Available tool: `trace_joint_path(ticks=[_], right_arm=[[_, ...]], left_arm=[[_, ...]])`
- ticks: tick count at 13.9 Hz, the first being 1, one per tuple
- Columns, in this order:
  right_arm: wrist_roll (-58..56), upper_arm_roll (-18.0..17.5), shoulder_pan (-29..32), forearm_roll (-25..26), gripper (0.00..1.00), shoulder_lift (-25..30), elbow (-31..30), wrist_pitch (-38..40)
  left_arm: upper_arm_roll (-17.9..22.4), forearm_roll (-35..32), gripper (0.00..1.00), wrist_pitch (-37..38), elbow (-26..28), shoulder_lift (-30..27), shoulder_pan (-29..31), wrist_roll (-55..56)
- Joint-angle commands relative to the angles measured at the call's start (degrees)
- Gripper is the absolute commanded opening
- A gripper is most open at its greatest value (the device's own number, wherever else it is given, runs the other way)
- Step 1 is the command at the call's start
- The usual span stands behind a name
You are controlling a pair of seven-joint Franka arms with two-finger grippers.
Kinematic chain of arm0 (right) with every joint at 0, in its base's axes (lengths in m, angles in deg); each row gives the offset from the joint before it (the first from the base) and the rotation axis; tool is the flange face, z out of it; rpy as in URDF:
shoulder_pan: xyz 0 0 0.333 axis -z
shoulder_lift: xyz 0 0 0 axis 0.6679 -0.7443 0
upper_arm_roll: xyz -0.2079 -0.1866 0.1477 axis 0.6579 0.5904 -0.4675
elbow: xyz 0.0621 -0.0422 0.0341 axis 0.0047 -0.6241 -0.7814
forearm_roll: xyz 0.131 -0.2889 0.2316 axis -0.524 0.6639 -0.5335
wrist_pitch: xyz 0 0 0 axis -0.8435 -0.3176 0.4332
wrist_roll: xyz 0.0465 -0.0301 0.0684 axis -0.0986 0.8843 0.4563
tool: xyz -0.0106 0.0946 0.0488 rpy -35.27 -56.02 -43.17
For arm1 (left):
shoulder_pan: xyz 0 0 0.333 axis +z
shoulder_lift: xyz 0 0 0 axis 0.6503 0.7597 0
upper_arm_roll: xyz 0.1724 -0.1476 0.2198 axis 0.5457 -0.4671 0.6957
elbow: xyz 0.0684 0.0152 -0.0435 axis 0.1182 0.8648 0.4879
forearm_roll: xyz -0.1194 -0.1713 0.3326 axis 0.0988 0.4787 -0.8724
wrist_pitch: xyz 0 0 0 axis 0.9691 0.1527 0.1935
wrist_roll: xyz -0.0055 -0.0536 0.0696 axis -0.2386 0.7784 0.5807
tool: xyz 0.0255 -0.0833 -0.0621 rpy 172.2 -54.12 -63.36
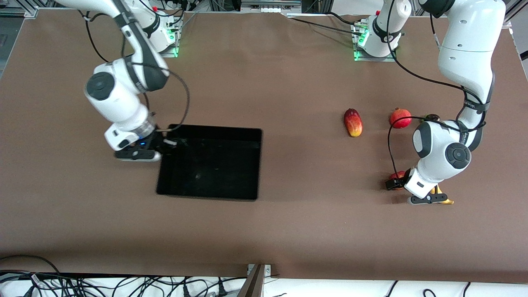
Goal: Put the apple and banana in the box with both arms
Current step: 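Push the box further with the right gripper while the left gripper lifts the apple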
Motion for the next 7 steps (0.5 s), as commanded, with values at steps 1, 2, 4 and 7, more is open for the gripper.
trace_joint_path(ticks=[1,2,4,7], right_arm=[[8.5,0.4,-7.7,0.1,0.0,-4.9,6.0,0.7],[10.1,0.4,-9.9,0.2,0.0,-7.3,8.6,0.7],[12.7,1.1,-14.3,0.3,0.0,-10.0,11.5,0.8],[17.8,4.5,-20.9,0.6,0.0,-14.0,15.4,0.8]], left_arm=[[0.0,0.9,0.39,-0.6,1.2,-0.9,0.1,0.3],[0.0,0.5,0.0,-0.5,1.2,-0.9,0.1,0.1],[-0.2,0.3,0.0,0.0,1.2,-1.1,0.2,-0.5],[-1.0,0.3,0.0,3.9,1.0,-3.7,0.1,0.1]])
